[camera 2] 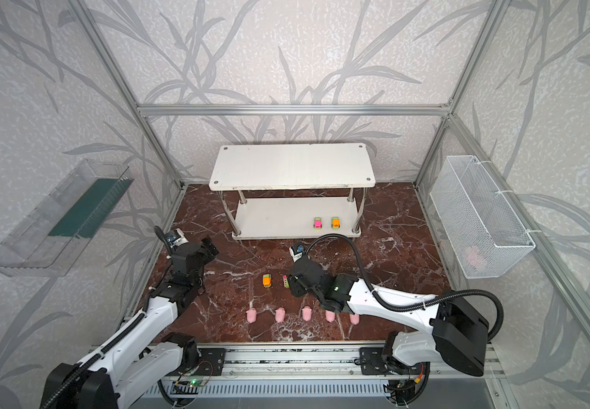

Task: Place and organize the plastic toys onto the shelf
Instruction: 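Move the right gripper over the pink-cab flatbed truck on the floor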

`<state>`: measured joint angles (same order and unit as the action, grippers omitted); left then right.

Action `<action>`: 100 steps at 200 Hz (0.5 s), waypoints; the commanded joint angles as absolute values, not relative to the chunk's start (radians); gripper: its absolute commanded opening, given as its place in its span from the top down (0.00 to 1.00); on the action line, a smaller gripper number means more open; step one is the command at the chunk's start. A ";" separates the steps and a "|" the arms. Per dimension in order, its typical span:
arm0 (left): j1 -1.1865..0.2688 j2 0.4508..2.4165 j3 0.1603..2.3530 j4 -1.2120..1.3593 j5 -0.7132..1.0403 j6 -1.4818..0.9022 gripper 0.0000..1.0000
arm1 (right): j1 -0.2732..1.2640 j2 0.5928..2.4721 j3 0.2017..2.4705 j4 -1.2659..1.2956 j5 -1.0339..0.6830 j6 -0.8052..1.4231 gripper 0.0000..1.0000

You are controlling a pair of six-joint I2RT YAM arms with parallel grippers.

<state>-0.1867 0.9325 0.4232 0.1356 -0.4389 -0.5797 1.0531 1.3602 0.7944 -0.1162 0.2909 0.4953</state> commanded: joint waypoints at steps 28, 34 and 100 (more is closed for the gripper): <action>-0.186 0.902 0.411 0.123 -0.451 -0.590 0.11 | 1.064 1.491 0.807 -0.060 0.270 0.555 0.38; -0.186 0.899 0.409 0.121 -0.452 -0.588 0.11 | 1.064 1.504 0.807 -0.053 0.262 0.559 0.38; -0.185 0.906 0.408 0.129 -0.447 -0.585 0.11 | 1.065 1.572 0.826 -0.014 0.212 0.581 0.38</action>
